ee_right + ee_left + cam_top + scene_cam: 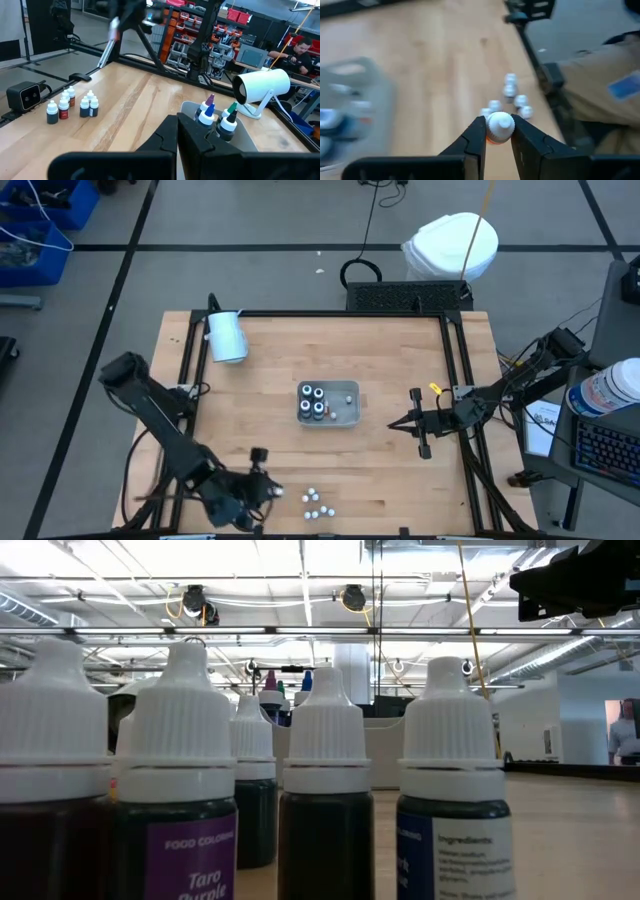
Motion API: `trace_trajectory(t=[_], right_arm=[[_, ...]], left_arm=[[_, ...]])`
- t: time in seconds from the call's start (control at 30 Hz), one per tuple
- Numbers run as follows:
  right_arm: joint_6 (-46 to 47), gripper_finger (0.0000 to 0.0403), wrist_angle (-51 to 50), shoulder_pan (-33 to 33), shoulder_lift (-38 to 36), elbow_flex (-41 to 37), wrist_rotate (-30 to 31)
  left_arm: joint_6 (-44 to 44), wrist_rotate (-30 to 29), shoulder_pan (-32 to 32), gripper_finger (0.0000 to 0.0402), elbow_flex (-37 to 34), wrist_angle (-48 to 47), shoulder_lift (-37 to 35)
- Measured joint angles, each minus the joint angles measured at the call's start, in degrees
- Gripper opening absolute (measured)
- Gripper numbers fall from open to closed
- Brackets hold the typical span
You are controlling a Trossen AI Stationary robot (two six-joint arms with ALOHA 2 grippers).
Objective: Pick & Place food coloring
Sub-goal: Put the small orange food coloring bottle into the gray bin
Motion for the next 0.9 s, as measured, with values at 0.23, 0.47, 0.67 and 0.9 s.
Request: trace_trajectory(t=[0.23, 0.47, 0.67, 0.9], right_arm=[[0.97, 0.0, -0.01, 0.02, 0.0, 0.0, 0.0], [1.73, 0.0, -0.01, 0.02, 0.0, 0.0, -0.01], [2.74, 0.0, -0.04, 0.02, 0.0, 0.0, -0.02], [4.52, 0.0, -0.27, 0.02, 0.01, -0.31, -0.01]], left_arm=[[-1.17, -8.14, 4.12, 0.007, -0.02, -13.28, -7.1], [6.03, -6.5, 16.13, 0.0076, -0.04, -7.61, -8.83], [20.32, 11.53, 27.98, 0.0072, -0.09, 10.95, -4.15], [22.48, 18.99, 36.61, 0.0075, -0.04, 20.4, 4.11]])
